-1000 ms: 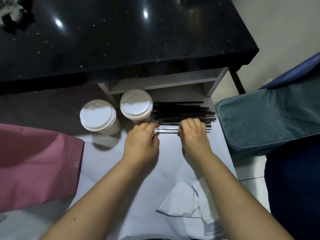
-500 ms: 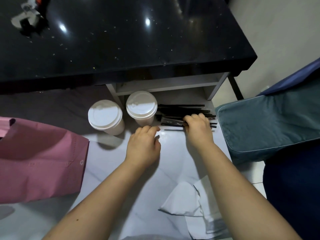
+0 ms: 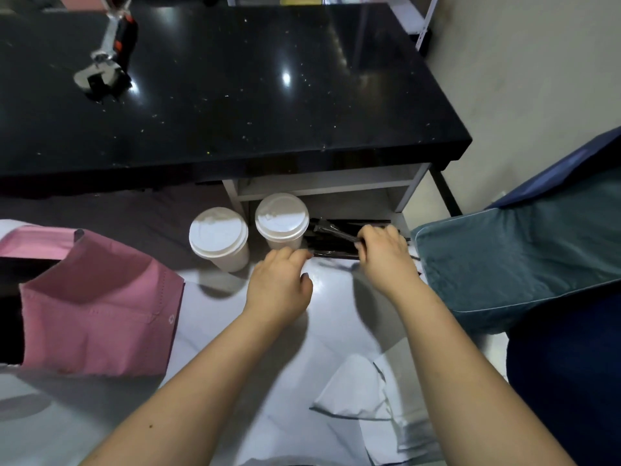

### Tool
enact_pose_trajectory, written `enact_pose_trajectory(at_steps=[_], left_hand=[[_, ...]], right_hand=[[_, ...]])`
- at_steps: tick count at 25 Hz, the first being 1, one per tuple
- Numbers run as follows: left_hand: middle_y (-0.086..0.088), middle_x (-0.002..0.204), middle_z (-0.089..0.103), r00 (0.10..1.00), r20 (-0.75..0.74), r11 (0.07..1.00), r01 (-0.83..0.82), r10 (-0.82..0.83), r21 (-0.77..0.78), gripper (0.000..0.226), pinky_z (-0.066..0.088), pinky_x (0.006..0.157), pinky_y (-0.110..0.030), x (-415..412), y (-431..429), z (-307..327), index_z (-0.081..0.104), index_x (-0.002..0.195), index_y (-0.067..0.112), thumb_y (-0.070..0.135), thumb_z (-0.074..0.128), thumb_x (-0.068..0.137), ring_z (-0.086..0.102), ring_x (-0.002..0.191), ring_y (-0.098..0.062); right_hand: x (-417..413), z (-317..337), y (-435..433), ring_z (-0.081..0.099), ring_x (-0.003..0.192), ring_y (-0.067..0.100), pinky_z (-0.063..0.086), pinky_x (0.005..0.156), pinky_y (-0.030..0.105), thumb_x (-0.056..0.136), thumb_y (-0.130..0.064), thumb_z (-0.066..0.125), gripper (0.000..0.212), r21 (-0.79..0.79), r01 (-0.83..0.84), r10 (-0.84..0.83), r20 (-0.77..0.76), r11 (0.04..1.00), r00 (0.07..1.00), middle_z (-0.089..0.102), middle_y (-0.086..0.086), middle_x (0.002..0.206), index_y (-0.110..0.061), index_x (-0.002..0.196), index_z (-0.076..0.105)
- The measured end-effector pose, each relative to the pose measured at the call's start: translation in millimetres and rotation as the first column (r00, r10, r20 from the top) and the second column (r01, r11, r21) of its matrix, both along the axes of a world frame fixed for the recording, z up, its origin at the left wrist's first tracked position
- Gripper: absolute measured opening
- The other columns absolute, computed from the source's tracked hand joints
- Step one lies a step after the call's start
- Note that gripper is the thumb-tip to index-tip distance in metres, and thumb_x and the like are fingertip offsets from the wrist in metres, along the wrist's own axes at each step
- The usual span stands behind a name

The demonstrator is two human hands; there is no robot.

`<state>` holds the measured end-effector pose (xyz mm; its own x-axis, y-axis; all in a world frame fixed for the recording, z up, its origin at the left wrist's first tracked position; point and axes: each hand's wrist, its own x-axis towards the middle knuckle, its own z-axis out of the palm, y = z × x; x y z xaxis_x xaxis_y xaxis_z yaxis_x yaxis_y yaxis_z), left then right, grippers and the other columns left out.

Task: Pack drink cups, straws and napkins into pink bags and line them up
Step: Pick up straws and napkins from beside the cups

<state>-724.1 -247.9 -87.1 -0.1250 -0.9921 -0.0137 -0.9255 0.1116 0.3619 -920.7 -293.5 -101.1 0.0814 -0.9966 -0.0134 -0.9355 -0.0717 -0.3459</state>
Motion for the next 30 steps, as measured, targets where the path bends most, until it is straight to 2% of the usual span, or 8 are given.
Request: enact_pose_trajectory(at_steps=[3, 8, 12, 17, 20, 22, 27, 30], left_hand=[[0.002, 0.114, 0.058, 0.998, -0.016, 0.997, 0.052, -0.053, -0.050, 0.037, 0.042, 0.086, -0.035, -2.3, 1.9, 34.0, 0.057, 0.122, 0.023, 0.023, 0.052, 0.085, 0.050, 0.111, -0.023], [0.002, 0.118, 0.057, 0.994, 0.034, 0.971, 0.109, -0.104, -0.212, 0.036, 0.042, 0.084, -0.037, 33.7, -3.6, 126.1, 0.057, 0.121, 0.026, 0.026, 0.054, 0.085, 0.051, 0.110, -0.026], [0.006, 0.123, 0.054, 0.994, 0.068, 0.964, 0.099, -0.085, -0.248, 0.039, 0.043, 0.090, -0.038, 103.1, 0.1, 184.0, 0.054, 0.123, 0.033, 0.031, 0.057, 0.085, 0.050, 0.112, -0.023], [0.007, 0.119, 0.057, 1.000, 0.003, 0.970, 0.008, -0.008, -0.244, 0.038, 0.045, 0.093, -0.040, 220.4, 35.1, 197.3, 0.058, 0.120, 0.034, 0.029, 0.062, 0.082, 0.052, 0.114, -0.019], [0.008, 0.115, 0.059, 1.000, -0.009, 0.970, -0.023, 0.021, -0.240, 0.035, 0.046, 0.092, -0.039, 303.8, 60.3, 185.9, 0.063, 0.114, 0.032, 0.024, 0.063, 0.080, 0.053, 0.112, -0.018], [0.009, 0.107, 0.060, 0.999, -0.032, 0.971, -0.033, 0.026, -0.238, 0.029, 0.047, 0.089, -0.038, 352.6, 72.0, 177.2, 0.065, 0.106, 0.032, 0.025, 0.065, 0.079, 0.054, 0.106, -0.017], [0.018, 0.104, 0.058, 0.990, -0.042, 0.982, 0.125, -0.132, -0.138, 0.037, 0.052, 0.083, -0.033, 419.4, 74.0, 163.2, 0.064, 0.102, 0.040, 0.035, 0.078, 0.069, 0.057, 0.096, -0.009], [0.016, 0.124, 0.056, 0.982, -0.082, 0.986, 0.167, -0.169, -0.022, 0.072, 0.049, 0.095, -0.033, 432.5, 65.9, 158.2, 0.054, 0.122, 0.044, 0.046, 0.085, 0.058, 0.055, 0.110, -0.010]], right_hand=[[-5.7, 32.3, 9.7, 0.047, 0.067, 0.010, 0.033, 0.054, 0.029, 0.101, -0.024, 0.037, 0.004, 0.138, -0.001, -0.030, 0.222, 0.990, 0.975, 0.049, -0.010, 0.075, -0.023, 0.099, 0.039], [27.7, 118.3, 16.4, 0.049, 0.073, 0.006, 0.037, 0.062, 0.026, 0.099, -0.033, 0.048, 0.009, 0.009, -0.088, 0.078, 0.392, 0.996, 0.917, 0.054, -0.012, 0.080, -0.025, 0.097, 0.047], [86.1, 178.9, 26.7, 0.053, 0.073, 0.011, 0.044, 0.064, 0.032, 0.098, -0.035, 0.047, 0.010, -0.162, -0.181, 0.223, 0.297, 0.970, 0.929, 0.058, -0.007, 0.079, -0.028, 0.091, 0.047], [187.6, 213.4, 52.0, 0.053, 0.075, 0.022, 0.044, 0.061, 0.039, 0.100, -0.035, 0.041, 0.013, -0.303, -0.307, 0.304, -0.058, 0.902, 0.951, 0.055, -0.003, 0.081, -0.025, 0.092, 0.043], [260.2, 209.6, 66.7, 0.052, 0.087, 0.024, 0.043, 0.067, 0.038, 0.099, -0.023, 0.043, 0.005, -0.353, -0.447, 0.354, -0.297, 0.822, 0.887, 0.054, -0.003, 0.091, -0.022, 0.102, 0.047], [303.8, 204.1, 77.0, 0.051, 0.090, 0.023, 0.043, 0.071, 0.036, 0.097, -0.017, 0.045, 0.012, -0.337, -0.507, 0.375, -0.385, 0.793, 0.843, 0.054, -0.002, 0.096, -0.022, 0.108, 0.047], [375.0, 202.7, 102.6, 0.050, 0.093, 0.022, 0.045, 0.077, 0.039, 0.102, -0.029, 0.038, 0.014, -0.324, -0.508, 0.389, -0.366, 0.798, 0.845, 0.055, -0.003, 0.098, -0.022, 0.108, 0.048], [407.2, 212.2, 110.9, 0.050, 0.091, 0.019, 0.046, 0.078, 0.041, 0.100, -0.028, 0.044, 0.008, -0.278, -0.427, 0.424, -0.073, 0.861, 0.903, 0.056, -0.004, 0.095, -0.024, 0.100, 0.050]])
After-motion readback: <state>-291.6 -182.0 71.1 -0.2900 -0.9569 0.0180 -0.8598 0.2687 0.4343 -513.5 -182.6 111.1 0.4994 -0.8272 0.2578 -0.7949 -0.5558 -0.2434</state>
